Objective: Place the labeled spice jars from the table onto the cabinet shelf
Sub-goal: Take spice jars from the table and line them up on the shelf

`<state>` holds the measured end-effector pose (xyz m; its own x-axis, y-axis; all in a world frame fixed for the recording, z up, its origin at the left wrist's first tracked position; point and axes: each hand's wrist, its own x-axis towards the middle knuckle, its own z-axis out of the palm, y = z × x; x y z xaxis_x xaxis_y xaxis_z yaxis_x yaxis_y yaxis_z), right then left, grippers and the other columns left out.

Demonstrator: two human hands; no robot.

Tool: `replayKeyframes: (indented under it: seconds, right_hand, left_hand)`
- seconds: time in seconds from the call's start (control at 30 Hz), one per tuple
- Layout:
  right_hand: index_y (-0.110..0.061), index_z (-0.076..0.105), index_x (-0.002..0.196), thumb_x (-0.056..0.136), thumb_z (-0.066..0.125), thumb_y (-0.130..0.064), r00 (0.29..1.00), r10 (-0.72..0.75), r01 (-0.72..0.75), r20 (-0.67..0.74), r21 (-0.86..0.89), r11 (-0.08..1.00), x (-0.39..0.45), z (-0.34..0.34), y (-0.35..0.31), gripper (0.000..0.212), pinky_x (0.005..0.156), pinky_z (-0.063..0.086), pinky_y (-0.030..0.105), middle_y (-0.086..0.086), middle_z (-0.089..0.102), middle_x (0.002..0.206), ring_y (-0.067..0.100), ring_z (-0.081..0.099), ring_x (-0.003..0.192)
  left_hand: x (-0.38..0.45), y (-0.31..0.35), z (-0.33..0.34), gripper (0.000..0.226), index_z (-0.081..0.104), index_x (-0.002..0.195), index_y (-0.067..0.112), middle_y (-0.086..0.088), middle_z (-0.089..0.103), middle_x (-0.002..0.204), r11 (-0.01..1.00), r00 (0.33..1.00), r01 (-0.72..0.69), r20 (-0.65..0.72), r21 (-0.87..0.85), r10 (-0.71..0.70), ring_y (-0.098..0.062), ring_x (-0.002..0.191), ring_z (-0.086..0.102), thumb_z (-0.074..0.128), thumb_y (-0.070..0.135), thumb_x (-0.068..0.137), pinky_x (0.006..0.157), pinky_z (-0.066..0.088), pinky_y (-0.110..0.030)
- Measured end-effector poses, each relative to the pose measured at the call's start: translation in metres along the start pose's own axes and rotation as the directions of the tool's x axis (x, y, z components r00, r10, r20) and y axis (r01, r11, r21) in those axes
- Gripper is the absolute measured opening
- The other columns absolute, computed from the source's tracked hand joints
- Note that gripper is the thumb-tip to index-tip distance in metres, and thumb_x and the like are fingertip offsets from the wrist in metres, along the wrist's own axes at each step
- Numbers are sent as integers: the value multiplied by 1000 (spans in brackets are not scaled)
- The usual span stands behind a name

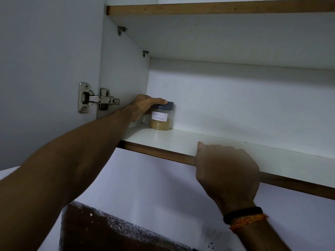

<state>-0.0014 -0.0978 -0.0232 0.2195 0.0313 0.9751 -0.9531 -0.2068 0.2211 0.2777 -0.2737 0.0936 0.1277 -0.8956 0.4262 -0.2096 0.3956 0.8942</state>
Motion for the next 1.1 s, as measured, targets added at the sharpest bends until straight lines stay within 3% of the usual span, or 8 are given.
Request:
replayKeyframes:
  seconds: [0.1, 0.27, 0.47, 0.6, 0.7, 0.77, 0.97, 1.1]
  right_hand:
    - [-18, 46, 53, 104, 34, -33, 1000, 17, -17, 18, 3, 1000, 3, -3, -1, 54, 57, 22, 27, 0, 47, 46, 17, 28, 48]
    - [-19, 41, 53, 103, 34, -31, 998, 20, -19, 62, -14, 1000, 6, -6, -3, 52, 56, 21, 27, 0, 45, 45, 17, 25, 48]
    - [-16, 50, 53, 103, 39, -31, 988, -5, 9, 155, -26, 1000, 8, -5, 0, 53, 54, 28, 27, 1, 49, 45, 21, 41, 41]
    - [-16, 48, 53, 103, 40, -28, 978, -28, 43, 205, -69, 997, 11, -12, 1, 51, 54, 24, 28, 3, 47, 45, 22, 39, 41]
    - [-16, 45, 55, 103, 39, -27, 965, -58, 84, 257, -89, 993, 13, -16, 0, 50, 52, 24, 29, 4, 46, 45, 22, 32, 42]
    - [-16, 45, 56, 104, 39, -27, 954, -62, 85, 293, -64, 994, 15, -19, 0, 49, 51, 28, 30, 5, 49, 47, 25, 38, 42]
    - [-18, 62, 94, 103, 0, -38, 811, -73, 151, 580, -87, 985, 21, -28, 3, 65, 66, 30, 37, 5, 67, 87, 31, 61, 78]
    - [-19, 63, 103, 103, 5, -38, 771, -47, 115, 635, -66, 991, 22, -41, 2, 61, 70, 28, 37, 5, 69, 97, 31, 62, 86]
  left_hand:
    - [0, -1, 0, 61, 67, 118, -2, -11, 76, 107, 1000, 1000, 12, 9, -8, -12, -18, 91, 72, 86, 35, 74, 73, 57, -24]
    - [-4, -1, 0, 62, 65, 122, -1, -11, 75, 110, 1000, 1000, 8, 28, 1, -8, -19, 93, 71, 84, 36, 76, 72, 55, -24]
    - [-5, 8, -4, 50, 62, 108, 4, -16, 66, 107, 995, 999, -44, 0, 86, 44, -26, 103, 62, 84, 36, 77, 95, 51, -39]
    - [-20, 18, -1, 75, 53, 131, 7, -8, 59, 127, 987, 995, -29, -90, 161, 44, -25, 115, 55, 85, 43, 73, 101, 47, -40]
    - [-39, 27, 2, 85, 44, 144, 12, -9, 48, 146, 980, 997, -18, -74, 200, 34, -21, 116, 49, 84, 39, 74, 96, 47, -36]
    - [-54, 33, 2, 87, 41, 147, 13, -11, 44, 151, 970, 997, -29, -57, 241, 44, -22, 119, 47, 84, 38, 75, 94, 45, -35]
    - [-110, 57, 6, 85, 37, 149, 14, -11, 41, 154, 906, 980, -122, -93, 406, 174, -28, 135, 44, 82, 33, 79, 91, 40, -31]
    - [-165, 73, 8, 76, 43, 144, 14, -7, 46, 150, 878, 941, -206, -158, 432, 299, -22, 133, 45, 80, 32, 80, 96, 39, -28]
